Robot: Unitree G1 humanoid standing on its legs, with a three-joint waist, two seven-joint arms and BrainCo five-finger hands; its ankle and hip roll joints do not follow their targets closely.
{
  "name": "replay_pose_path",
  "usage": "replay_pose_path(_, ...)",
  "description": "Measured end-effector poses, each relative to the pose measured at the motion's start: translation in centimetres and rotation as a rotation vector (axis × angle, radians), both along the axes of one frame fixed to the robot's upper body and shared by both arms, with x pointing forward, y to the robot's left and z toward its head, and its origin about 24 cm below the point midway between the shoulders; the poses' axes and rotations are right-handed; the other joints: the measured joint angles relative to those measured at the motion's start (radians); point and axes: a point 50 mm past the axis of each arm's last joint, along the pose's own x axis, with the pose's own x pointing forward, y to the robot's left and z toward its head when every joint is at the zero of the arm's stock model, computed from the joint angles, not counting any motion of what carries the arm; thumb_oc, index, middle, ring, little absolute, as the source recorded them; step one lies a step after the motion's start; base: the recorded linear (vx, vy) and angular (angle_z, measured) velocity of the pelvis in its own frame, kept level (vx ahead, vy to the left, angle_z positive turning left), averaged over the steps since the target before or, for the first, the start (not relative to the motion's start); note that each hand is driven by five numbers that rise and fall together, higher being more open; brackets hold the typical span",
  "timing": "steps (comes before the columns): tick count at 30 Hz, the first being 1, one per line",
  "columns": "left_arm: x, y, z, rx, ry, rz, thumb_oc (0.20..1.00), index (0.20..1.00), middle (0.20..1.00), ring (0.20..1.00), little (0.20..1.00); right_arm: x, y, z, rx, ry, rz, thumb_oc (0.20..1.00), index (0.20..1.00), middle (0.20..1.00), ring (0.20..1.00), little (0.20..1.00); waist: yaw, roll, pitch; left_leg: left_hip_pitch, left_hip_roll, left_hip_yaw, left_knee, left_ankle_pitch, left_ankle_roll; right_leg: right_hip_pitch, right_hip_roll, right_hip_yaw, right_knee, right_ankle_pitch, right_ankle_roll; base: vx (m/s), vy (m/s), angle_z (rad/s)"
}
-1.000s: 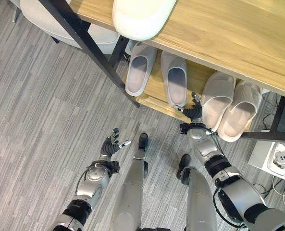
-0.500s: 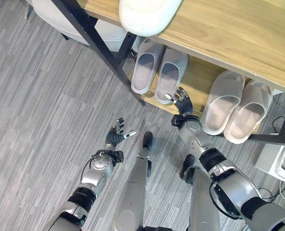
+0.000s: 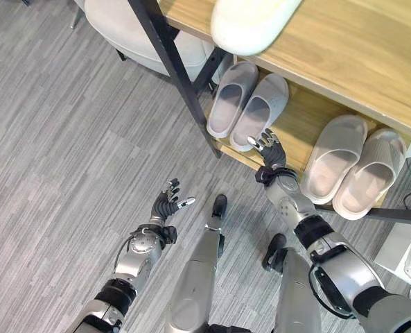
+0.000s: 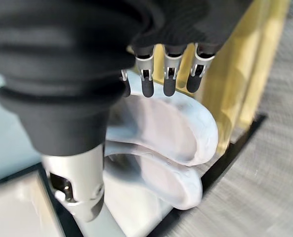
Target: Arrange the slippers neatly on the shoe rack.
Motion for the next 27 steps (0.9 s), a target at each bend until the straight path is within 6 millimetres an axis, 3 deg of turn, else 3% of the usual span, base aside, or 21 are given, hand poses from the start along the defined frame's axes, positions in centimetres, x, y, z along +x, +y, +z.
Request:
replay_pose_path(2,-1.0,0.6,-1.1,0.021,0.047,0.015,1.0,1.0,1.0,1.0,1.0,-1.6,-0.2,-1.0,-0.032,-0.007,0.018,1.0,1.0,1.0,1.0,1.0,-0.025,-0.017,-0.01,0.045,0.008,0.012,-0.025,0.015,0.011,0.047,0.005,-0.003,-0.038,0.018,0.012,0.09,-0.029,-0.16)
replay_pose_path(4,-2.0,1.2,-2.1,0.011,0.09,0.063,1.0,1.0,1.0,1.0,1.0,-4.9,-1.1,-3.5,-0.037,0.038,0.052,1.0,1.0,1.0,1.0,1.0,-0.058,-0.039,-0.024,0.14,0.028,0.026,-0.108,0.02,0.002,0.138,0.026,-0.007,-0.135,0.048,0.029,0.15,-0.037,-0.26)
replay_pose_path(5,-3.2,1.8,-3.1,0.005,0.126,0.093,1.0,1.0,1.0,1.0,1.0,-6.6,-0.9,-5.3,-0.028,0.094,0.08,1.0,1.0,1.0,1.0,1.0,-0.063,-0.057,-0.069,0.178,0.038,0.039,-0.15,0.032,0.007,0.171,0.043,0.002,-0.189,0.068,0.033,0.16,-0.035,-0.45)
replay_pose_path(6,-3.7,2.1,-3.4,0.018,0.145,0.092,1.0,1.0,1.0,1.0,1.0,-6.9,-1.0,-6.2,-0.032,0.127,0.084,1.0,1.0,1.0,1.0,1.0,-0.081,-0.072,-0.102,0.18,0.045,0.051,-0.151,0.031,0.006,0.17,0.05,0.015,-0.207,0.074,0.035,0.2,-0.049,-0.38)
replay_pose_path(10,-4.1,2.2,-3.9,0.049,0.175,0.07,1.0,1.0,1.0,1.0,1.0,-10.1,-3.1,-7.9,-0.046,0.187,0.13,1.0,1.0,1.0,1.0,1.0,-0.13,-0.074,-0.163,0.32,0.068,0.093,-0.284,0.056,0.01,0.295,0.076,0.018,-0.358,0.127,0.05,0.14,-0.012,-0.24)
replay_pose_path(11,-4.6,2.4,-4.1,0.066,0.187,0.059,1.0,1.0,1.0,1.0,1.0,-11.3,-3.8,-7.8,-0.039,0.183,0.144,1.0,1.0,1.0,1.0,1.0,-0.138,-0.066,-0.173,0.377,0.066,0.107,-0.319,0.063,0.009,0.355,0.08,0.023,-0.405,0.137,0.058,0.11,-0.014,-0.56)
replay_pose_path(12,-5.0,2.9,-4.2,0.084,0.193,0.06,1.0,1.0,1.0,1.0,1.0,-12.5,-4.9,-8.5,-0.062,0.211,0.147,1.0,1.0,1.0,1.0,1.0,-0.171,-0.061,-0.24,0.387,0.064,0.121,-0.324,0.061,0.013,0.38,0.085,0.044,-0.471,0.167,0.066,0.14,-0.026,-0.36)
replay_pose_path(13,-4.7,2.7,-4.0,0.095,0.184,0.035,1.0,1.0,1.0,1.0,1.0,-12.7,-5.6,-8.3,-0.086,0.211,0.151,1.0,1.0,1.0,1.0,1.0,-0.192,-0.048,-0.25,0.387,0.065,0.119,-0.324,0.06,0.013,0.404,0.09,0.039,-0.509,0.188,0.069,0.16,-0.039,-0.24)
replay_pose_path(16,-4.4,2.2,-2.0,0.189,0.1,-0.093,1.0,1.0,1.0,1.0,1.0,-15.1,-8.4,-5.5,-0.35,0.087,0.132,1.0,1.0,1.0,1.0,1.0,-0.218,-0.031,-0.263,0.427,0.058,0.16,-0.325,0.053,0.02,0.472,0.087,0.064,-0.613,0.235,0.083,0.05,-0.028,-0.25)
replay_pose_path(19,-5.2,2.0,-1.4,0.293,0.083,-0.231,1.0,1.0,1.0,1.0,1.0,-16.3,-10.3,-5.6,-0.481,0.091,0.075,1.0,1.0,1.0,1.0,1.0,-0.248,-0.018,-0.311,0.438,0.06,0.177,-0.325,0.043,0.015,0.506,0.093,0.074,-0.678,0.267,0.081,0.02,-0.014,-0.27)
replay_pose_path(20,-4.9,1.0,-0.9,0.315,0.056,-0.306,1.0,1.0,1.0,1.0,1.0,-17.0,-11.2,-6.7,-0.551,0.15,0.072,1.0,1.0,1.0,1.0,1.0,-0.288,-0.003,-0.322,0.439,0.069,0.2,-0.326,0.038,0.011,0.505,0.1,0.09,-0.696,0.278,0.076,0.03,-0.026,-0.26)
replay_pose_path(23,-5.5,-1.7,-0.2,0.293,0.013,-0.487,1.0,1.0,1.0,1.0,1.0,-18.7,-12.1,-9.7,-0.63,0.302,0.097,1.0,1.0,1.0,1.0,1.0,-0.309,0.018,-0.335,0.448,0.082,0.231,-0.332,0.016,-0.001,0.496,0.109,0.129,-0.726,0.292,0.087,0.03,-0.046,-0.4)
replay_pose_path(27,-5.8,-4.6,0.0,0.292,-0.009,-0.662,1.0,1.0,1.0,1.0,1.0,-19.9,-12.7,-11.9,-0.67,0.423,0.111,1.0,1.0,1.0,1.0,1.0,-0.34,0.035,-0.344,0.46,0.084,0.26,-0.333,-0.001,-0.007,0.497,0.107,0.164,-0.73,0.299,0.092,0.01,-0.029,-0.3)
